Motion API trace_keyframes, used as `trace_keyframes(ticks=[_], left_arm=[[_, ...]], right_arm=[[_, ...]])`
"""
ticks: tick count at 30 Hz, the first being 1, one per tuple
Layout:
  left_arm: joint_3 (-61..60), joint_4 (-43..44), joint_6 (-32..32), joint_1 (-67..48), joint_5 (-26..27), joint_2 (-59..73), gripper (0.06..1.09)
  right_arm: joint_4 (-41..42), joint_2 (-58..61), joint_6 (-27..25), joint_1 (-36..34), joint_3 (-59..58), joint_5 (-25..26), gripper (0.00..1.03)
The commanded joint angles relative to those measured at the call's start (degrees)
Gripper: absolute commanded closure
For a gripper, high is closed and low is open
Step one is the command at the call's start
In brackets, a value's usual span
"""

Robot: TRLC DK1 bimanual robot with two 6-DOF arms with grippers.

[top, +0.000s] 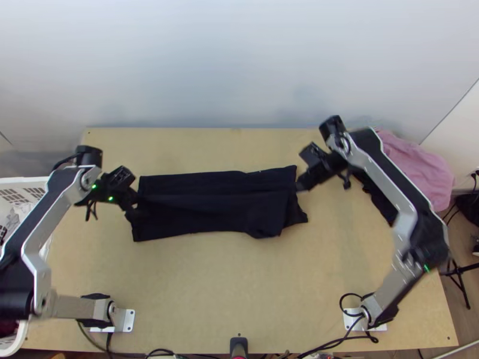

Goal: Fold the t-shirt

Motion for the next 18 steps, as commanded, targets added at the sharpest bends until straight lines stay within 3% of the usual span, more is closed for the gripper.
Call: trace_keyframes(ticks=[1, 10, 11, 14, 16, 18], left_arm=[[3.44, 4.55, -0.16, -2.12, -2.58, 11.30, 1.04], [5.72, 7.53, 0.54, -1.24, -5.22, 19.65, 1.01], [6.16, 7.71, 0.19, -1.24, -5.30, 20.27, 1.00], [6.51, 8.06, -0.51, -0.98, -5.57, 21.06, 0.67], [6.60, 8.94, -0.51, -0.54, -6.27, 21.24, 0.65], [7.22, 8.85, -0.86, 0.52, -6.71, 20.62, 0.43]], right_arm=[[-8.08, 19.12, -2.00, -2.45, 20.54, -1.03, 1.00], [-8.16, 26.77, -2.08, -3.41, 21.33, -0.50, 0.99], [-8.08, 27.56, -1.73, -3.68, 21.51, -0.50, 0.92], [-8.16, 28.62, -1.64, -3.94, 21.42, -0.15, 0.62], [-8.16, 28.62, -1.38, -3.94, 21.60, -0.06, 0.56], [-8.16, 27.74, -1.21, -4.20, 21.86, -0.06, 0.52]])
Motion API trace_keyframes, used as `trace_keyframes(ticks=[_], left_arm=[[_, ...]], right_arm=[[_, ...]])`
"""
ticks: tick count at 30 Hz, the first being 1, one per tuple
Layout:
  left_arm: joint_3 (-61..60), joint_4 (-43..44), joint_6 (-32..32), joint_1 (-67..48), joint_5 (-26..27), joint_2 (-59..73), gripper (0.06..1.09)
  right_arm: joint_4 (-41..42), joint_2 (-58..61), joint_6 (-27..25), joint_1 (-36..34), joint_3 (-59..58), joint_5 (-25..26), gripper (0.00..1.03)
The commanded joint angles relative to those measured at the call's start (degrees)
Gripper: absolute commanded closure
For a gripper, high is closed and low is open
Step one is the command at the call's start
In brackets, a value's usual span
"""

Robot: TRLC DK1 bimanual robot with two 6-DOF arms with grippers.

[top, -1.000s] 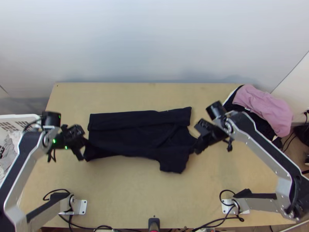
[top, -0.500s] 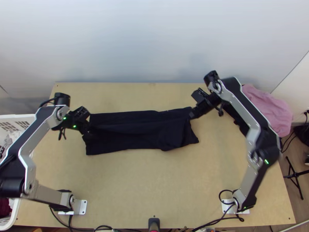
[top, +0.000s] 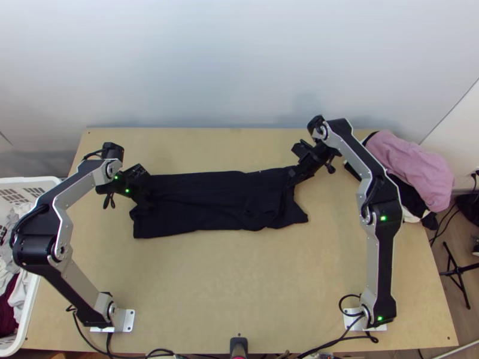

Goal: Fold the t-shirt

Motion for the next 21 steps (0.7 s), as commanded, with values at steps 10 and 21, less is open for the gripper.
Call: trace_keyframes(ticks=[10, 21], left_arm=[[13.60, -2.69, -4.88, 14.77, 1.81, -1.60, 0.10], [17.73, -25.45, -12.18, 17.32, 8.84, 3.58, 0.10]], right_arm=[[-1.15, -4.78, 0.83, -4.86, 1.84, 3.39, 0.05], [-1.94, -17.61, 4.52, -4.16, -3.96, 3.30, 0.05]])
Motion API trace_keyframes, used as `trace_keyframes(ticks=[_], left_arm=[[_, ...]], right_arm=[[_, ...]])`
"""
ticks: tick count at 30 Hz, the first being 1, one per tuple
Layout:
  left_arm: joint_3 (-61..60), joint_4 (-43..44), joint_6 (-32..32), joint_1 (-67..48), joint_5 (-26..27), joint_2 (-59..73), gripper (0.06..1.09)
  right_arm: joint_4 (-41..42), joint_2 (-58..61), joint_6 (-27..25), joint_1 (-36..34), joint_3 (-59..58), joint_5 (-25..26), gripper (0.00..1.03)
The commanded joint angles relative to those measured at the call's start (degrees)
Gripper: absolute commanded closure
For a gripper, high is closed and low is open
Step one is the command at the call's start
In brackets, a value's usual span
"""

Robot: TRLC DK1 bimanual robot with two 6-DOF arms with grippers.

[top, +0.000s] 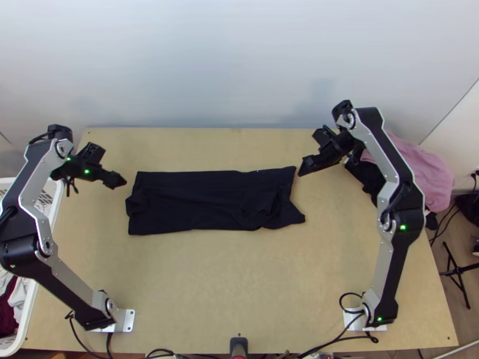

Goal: Fold the t-shirt

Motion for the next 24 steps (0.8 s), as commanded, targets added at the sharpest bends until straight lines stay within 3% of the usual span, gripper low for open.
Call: trace_keyframes(ticks=[1, 9, 10, 13, 14, 24], left_arm=[[1.03, -9.87, -6.64, 1.82, 3.56, 2.97, 0.10], [-3.02, -10.13, -8.92, 1.12, 11.64, 1.74, 0.11], [-3.54, -10.13, -8.74, 1.12, 12.61, 1.74, 0.11], [-3.90, -9.61, -8.66, 1.47, 13.58, 1.56, 0.11], [-3.90, -9.25, -8.92, 2.00, 13.84, 1.39, 0.11], [-4.60, -8.29, -9.27, 4.29, 18.50, 4.82, 0.11]], right_arm=[[-0.22, -9.29, 3.93, 1.77, -4.79, 0.06, 0.08], [-0.22, -15.27, 5.52, 8.80, -8.75, -0.02, 0.41], [-0.13, -15.62, 5.87, 9.68, -9.10, -0.20, 0.50], [3.04, -17.02, 5.69, 12.58, -11.21, -0.99, 0.95], [4.71, -17.38, 5.52, 13.55, -11.91, -0.99, 1.00], [13.85, -9.38, 1.12, 20.14, -12.27, -1.08, 1.00]])
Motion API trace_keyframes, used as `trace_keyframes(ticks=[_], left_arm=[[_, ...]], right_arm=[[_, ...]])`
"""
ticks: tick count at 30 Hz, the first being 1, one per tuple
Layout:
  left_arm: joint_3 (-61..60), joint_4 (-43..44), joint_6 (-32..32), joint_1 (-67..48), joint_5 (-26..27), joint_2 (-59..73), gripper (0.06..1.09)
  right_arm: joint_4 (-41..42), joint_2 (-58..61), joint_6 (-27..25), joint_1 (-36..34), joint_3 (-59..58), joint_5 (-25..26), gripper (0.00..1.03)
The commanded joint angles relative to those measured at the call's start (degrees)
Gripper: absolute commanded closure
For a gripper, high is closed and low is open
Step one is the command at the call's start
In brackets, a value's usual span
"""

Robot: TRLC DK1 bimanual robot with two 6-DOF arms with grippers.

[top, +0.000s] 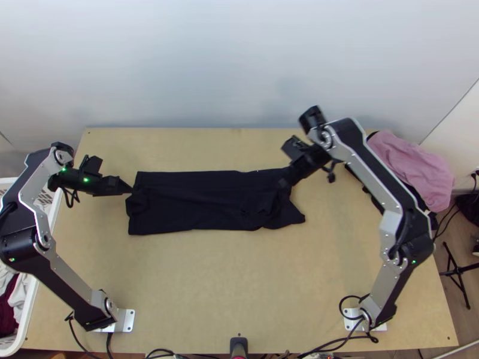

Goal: Fold the t-shirt

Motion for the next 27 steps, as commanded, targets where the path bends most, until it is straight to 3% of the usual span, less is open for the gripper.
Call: trace_keyframes(ticks=[1, 13, 27], left_arm=[[-1.37, 0.70, -0.51, 1.05, 2.50, 1.82, 0.11], [-6.46, 5.09, -0.77, 1.05, 4.96, 2.26, 0.11], [-8.13, 9.49, -3.06, -2.90, 5.58, 3.93, 0.11]], right_arm=[[8.11, 4.11, -3.01, 3.92, -1.23, -0.23, 1.00], [19.54, 7.10, -3.71, 3.48, -10.46, -0.58, 1.00], [26.30, 7.89, -4.07, 2.87, -18.28, -0.58, 1.00]])
